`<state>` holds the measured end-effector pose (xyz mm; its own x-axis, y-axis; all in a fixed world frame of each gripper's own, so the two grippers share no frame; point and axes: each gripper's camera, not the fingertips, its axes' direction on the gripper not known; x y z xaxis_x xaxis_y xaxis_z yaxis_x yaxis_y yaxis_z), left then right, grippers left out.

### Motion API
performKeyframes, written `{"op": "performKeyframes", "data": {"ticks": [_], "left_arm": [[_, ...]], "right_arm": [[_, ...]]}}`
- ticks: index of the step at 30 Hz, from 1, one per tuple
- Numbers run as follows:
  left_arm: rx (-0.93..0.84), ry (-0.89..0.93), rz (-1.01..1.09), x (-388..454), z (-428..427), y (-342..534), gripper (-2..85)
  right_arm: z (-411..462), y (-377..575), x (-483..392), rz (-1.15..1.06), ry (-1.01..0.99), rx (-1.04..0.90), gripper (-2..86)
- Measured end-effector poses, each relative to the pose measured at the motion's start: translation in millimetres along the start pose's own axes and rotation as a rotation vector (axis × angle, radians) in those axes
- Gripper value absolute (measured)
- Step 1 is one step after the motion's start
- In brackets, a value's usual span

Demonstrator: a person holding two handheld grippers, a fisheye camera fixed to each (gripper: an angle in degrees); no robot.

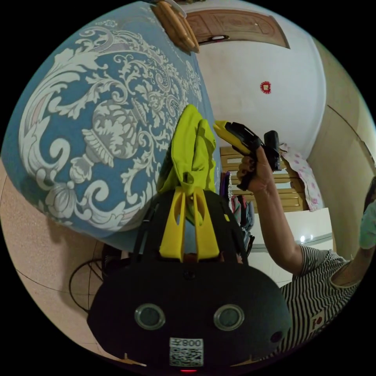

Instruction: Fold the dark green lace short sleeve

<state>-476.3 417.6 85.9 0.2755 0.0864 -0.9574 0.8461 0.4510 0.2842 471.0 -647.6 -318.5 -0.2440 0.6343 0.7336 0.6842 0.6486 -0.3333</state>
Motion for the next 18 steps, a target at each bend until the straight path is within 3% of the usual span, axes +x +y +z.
{"op": "performKeyframes", "data": {"ticks": [7, 18], "left_arm": [[-0.003, -0.003, 0.042, 5, -56, -1, 2.5], [-0.041, -0.062, 0.160, 31, -90, -12, 1.7]], "right_arm": [[-6, 65, -37, -0.056, -0.008, 0.052, 4.0], [10, 205, -76, 0.055, 0.114, 0.003, 4.3]]}}
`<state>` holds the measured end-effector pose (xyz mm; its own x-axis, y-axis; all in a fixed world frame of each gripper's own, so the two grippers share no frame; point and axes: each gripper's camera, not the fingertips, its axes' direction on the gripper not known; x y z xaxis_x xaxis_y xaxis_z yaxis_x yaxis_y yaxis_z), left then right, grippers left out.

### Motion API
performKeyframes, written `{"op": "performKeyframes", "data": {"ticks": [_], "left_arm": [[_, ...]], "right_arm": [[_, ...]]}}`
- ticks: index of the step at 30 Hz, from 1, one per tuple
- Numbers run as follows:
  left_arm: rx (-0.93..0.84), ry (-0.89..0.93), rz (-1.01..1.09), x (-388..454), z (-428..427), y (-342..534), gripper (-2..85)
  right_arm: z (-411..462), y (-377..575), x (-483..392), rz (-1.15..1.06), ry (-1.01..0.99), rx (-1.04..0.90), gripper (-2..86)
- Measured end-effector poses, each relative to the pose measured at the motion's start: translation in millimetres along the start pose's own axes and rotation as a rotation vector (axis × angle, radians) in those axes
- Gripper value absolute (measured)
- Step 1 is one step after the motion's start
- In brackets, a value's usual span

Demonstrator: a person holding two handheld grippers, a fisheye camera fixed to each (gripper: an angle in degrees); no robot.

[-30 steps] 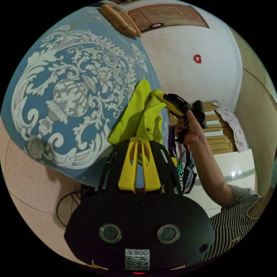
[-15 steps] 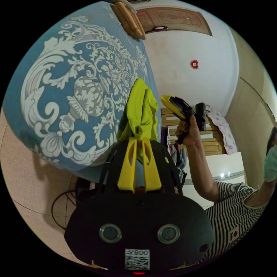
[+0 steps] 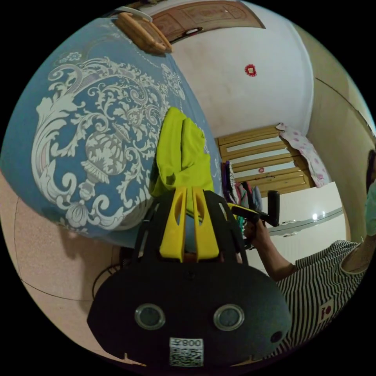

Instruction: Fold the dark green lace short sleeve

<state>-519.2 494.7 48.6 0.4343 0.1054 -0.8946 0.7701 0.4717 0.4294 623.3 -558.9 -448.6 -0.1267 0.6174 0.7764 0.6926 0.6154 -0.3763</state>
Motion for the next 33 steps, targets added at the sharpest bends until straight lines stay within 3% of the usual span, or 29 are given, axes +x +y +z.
{"op": "performKeyframes", "data": {"ticks": [5, 8, 15, 33], "left_arm": [[-0.074, -0.185, 0.008, -1, 5, -10, 0.7], [-0.063, -0.163, 0.015, 5, -3, -9, 0.4], [-0.099, -0.164, 0.051, 25, -3, 2, 0.4], [-0.184, -0.194, 0.133, 76, 38, 20, 0.4]], "right_arm": [[30, 14, -22, -0.003, 0.037, -0.099, 5.4], [25, 34, -34, 0.003, 0.021, -0.046, 6.3], [27, 92, -87, -0.103, 0.271, -0.001, 8.0], [35, 177, -122, -0.145, 0.385, 0.020, 1.1]]}}
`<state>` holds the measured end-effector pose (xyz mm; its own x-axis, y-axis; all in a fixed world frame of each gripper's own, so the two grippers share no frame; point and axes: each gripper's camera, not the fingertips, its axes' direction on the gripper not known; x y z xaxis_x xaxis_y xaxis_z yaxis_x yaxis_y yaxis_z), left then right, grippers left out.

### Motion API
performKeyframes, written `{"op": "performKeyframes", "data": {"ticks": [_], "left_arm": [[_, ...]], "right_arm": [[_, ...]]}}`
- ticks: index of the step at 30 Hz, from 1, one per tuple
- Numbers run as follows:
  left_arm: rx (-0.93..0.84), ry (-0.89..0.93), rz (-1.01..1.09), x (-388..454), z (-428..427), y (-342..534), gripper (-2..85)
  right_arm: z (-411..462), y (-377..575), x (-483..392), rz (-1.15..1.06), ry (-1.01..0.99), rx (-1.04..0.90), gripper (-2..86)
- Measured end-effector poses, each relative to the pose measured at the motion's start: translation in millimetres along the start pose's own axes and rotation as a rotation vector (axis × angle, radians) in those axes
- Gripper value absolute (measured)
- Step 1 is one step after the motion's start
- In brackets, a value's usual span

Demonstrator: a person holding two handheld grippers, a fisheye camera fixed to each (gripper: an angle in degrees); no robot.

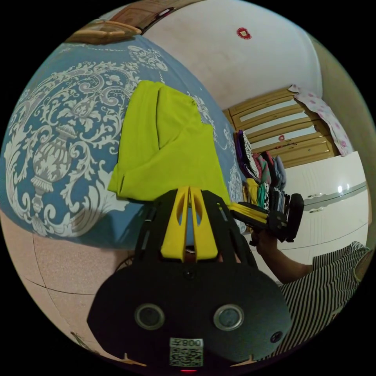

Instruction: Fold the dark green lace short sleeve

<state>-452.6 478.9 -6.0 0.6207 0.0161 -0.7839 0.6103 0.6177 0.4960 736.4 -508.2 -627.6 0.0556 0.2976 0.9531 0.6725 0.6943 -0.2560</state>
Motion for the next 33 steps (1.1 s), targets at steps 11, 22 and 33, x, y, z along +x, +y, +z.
{"op": "performKeyframes", "data": {"ticks": [11, 22, 33], "left_arm": [[-0.044, -0.109, -0.019, 1, 11, 1, 0.5], [0.027, -0.124, -0.098, -9, -8, 11, 0.4], [0.131, -0.065, -0.140, -8, -30, 28, 2.2]], "right_arm": [[6, 30, -5, -0.038, 0.031, -0.066, 1.0], [-6, 57, 23, 0.018, -0.088, -0.101, 0.4], [-49, 57, 53, 0.045, -0.181, 0.058, 0.0]]}}
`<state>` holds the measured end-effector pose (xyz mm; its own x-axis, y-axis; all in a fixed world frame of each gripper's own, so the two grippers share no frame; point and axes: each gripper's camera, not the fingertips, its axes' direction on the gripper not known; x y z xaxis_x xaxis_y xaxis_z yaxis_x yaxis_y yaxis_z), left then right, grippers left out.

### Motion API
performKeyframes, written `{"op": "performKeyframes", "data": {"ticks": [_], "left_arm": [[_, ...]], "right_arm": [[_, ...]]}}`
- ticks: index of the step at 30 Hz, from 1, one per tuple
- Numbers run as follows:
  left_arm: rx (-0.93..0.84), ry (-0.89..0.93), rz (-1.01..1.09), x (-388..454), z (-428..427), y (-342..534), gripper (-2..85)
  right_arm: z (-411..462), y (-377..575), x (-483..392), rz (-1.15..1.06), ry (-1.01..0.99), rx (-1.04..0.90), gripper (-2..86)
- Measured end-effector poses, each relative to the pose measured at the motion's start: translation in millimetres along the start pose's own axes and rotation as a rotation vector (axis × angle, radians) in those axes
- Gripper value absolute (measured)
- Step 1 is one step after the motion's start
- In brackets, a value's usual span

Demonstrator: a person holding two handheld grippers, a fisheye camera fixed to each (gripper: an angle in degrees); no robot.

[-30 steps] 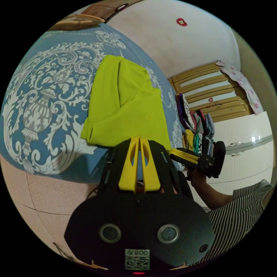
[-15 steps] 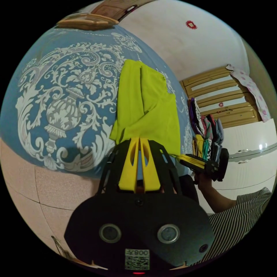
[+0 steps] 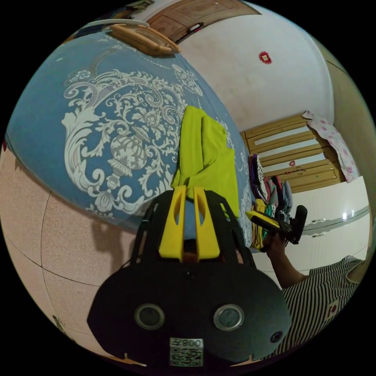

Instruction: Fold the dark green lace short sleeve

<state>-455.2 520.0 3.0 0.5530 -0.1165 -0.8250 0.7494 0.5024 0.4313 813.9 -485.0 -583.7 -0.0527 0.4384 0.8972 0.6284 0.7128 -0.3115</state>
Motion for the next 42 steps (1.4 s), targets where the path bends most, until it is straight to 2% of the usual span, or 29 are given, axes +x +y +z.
{"op": "performKeyframes", "data": {"ticks": [5, 8, 11, 15, 21, 30, 34, 42], "left_arm": [[-0.005, -0.011, 0.022, 11, 10, -4, 3.0], [-0.035, -0.056, 0.038, 18, 23, -8, 2.7], [-0.081, -0.124, 0.039, 21, 38, -10, 2.1], [-0.078, -0.117, 0.038, 25, 44, -9, 1.6], [-0.051, -0.119, 0.044, 38, 41, -2, 1.5], [0.058, -0.120, 0.136, 85, 40, 8, 1.0], [0.077, -0.094, 0.222, 114, 50, 11, 1.0], [0.170, -0.171, 0.290, 155, 52, 10, 1.1]], "right_arm": [[13, -13, 7, -0.029, 0.047, -0.028, 0.1], [38, -15, 11, -0.042, 0.092, -0.123, 0.1], [42, -14, 10, -0.072, 0.143, -0.093, 0.0], [42, -17, 15, -0.095, 0.179, -0.077, 0.1], [40, -24, 42, -0.044, 0.100, -0.056, 0.1], [29, -40, 65, -0.064, 0.128, -0.065, 0.0], [1, -44, 93, 0.007, 0.023, 0.036, 0.0], [-26, -79, 152, 0.062, -0.050, 0.143, 0.0]]}}
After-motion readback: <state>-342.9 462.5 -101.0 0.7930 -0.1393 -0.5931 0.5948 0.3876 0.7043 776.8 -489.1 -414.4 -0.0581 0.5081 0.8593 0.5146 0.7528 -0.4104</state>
